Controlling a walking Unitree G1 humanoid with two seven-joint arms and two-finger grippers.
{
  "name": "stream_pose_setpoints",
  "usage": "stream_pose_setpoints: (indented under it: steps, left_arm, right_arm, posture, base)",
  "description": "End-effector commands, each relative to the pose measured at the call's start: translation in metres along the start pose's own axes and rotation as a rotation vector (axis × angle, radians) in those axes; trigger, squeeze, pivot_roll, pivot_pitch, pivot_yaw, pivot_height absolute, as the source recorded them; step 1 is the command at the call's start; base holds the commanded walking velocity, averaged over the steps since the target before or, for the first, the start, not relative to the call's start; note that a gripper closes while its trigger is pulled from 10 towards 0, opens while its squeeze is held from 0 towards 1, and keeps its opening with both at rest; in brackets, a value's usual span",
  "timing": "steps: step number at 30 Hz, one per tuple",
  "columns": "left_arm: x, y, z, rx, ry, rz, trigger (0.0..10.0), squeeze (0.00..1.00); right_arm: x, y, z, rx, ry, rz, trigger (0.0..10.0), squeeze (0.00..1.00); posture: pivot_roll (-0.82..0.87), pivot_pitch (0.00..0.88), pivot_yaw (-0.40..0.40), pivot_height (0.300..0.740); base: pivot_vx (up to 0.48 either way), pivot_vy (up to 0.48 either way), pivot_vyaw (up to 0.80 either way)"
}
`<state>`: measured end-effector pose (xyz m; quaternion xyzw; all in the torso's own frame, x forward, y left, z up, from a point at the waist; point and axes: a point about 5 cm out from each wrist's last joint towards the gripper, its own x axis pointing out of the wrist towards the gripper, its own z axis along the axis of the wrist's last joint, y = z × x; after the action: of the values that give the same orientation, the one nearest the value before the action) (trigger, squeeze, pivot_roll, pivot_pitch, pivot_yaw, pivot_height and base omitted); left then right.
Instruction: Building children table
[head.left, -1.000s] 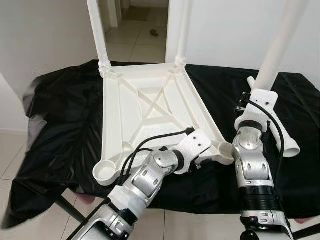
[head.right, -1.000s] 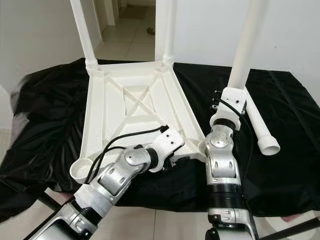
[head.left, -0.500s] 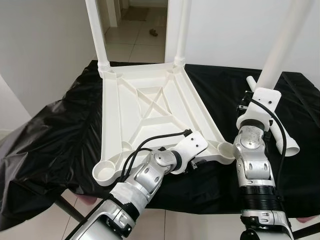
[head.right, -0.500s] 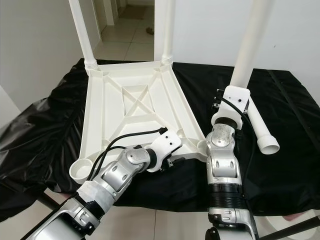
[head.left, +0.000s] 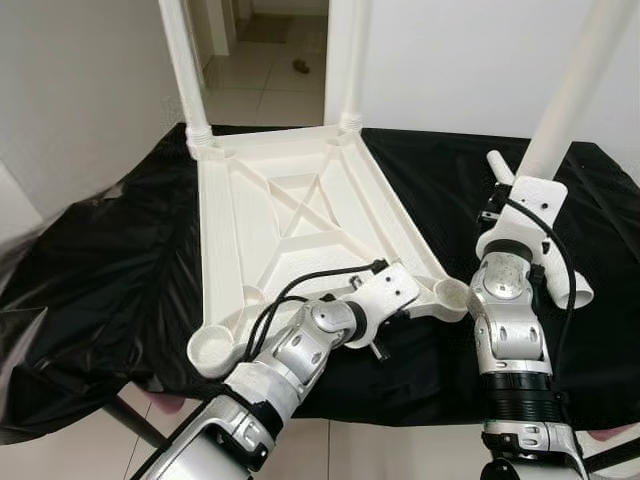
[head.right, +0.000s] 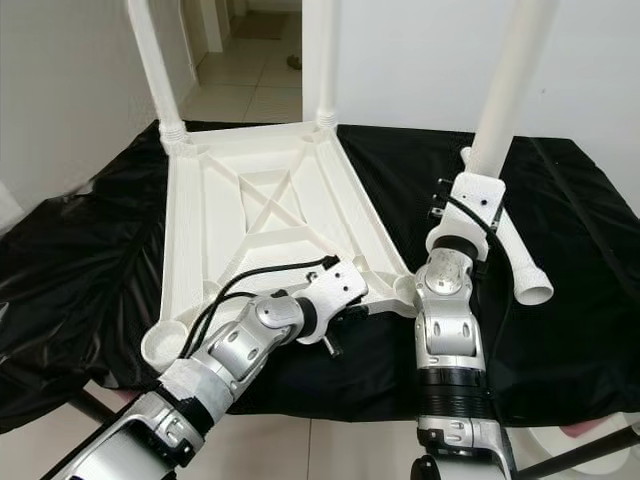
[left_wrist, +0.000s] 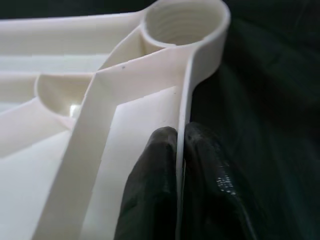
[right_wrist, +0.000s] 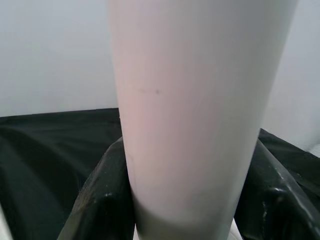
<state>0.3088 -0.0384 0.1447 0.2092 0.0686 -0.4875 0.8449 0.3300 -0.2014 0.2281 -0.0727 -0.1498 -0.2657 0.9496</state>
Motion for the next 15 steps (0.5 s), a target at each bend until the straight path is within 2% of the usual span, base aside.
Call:
stream_pose_setpoints:
  steps: [1, 7, 11, 14, 15]
  left_arm:
    - [-0.004, 0.012, -0.009, 0.004, 0.037, 0.13, 9.8, 0.0]
    - [-0.005, 0.013, -0.011, 0.02, 0.045, 0.12, 10.0, 0.0]
    - [-0.013, 0.012, -0.013, 0.043, 0.034, 0.085, 10.0, 0.0]
    - [-0.044, 0.006, -0.02, 0.097, -0.034, -0.024, 10.0, 0.0]
    - [-0.044, 0.006, -0.02, 0.097, -0.034, -0.024, 10.0, 0.0]
  right_arm:
    - [-0.001, -0.002, 0.003, -0.001, -0.013, -0.012, 10.0, 0.0]
    - [-0.001, -0.002, 0.003, -0.003, -0.013, -0.012, 10.0, 0.0]
    - [-0.002, -0.002, 0.003, -0.004, -0.013, -0.011, 10.0, 0.0]
    - [-0.003, 0.001, 0.002, -0.002, -0.008, 0.0, 10.0, 0.0]
    - [-0.003, 0.001, 0.002, -0.002, -0.008, 0.0, 10.0, 0.0]
  posture:
    - [-0.03, 0.07, 0.044, 0.74]
    - [-0.03, 0.071, 0.044, 0.74]
    - [-0.02, 0.072, 0.043, 0.74]
    - [0.0, 0.073, 0.038, 0.74]
    - [0.0, 0.073, 0.038, 0.74]
  base:
    - [0.0, 0.0, 0.0]
    - [0.0, 0.0, 0.0]
    - [0.0, 0.0, 0.0]
    - [0.0, 0.0, 0.0]
    - [0.0, 0.0, 0.0]
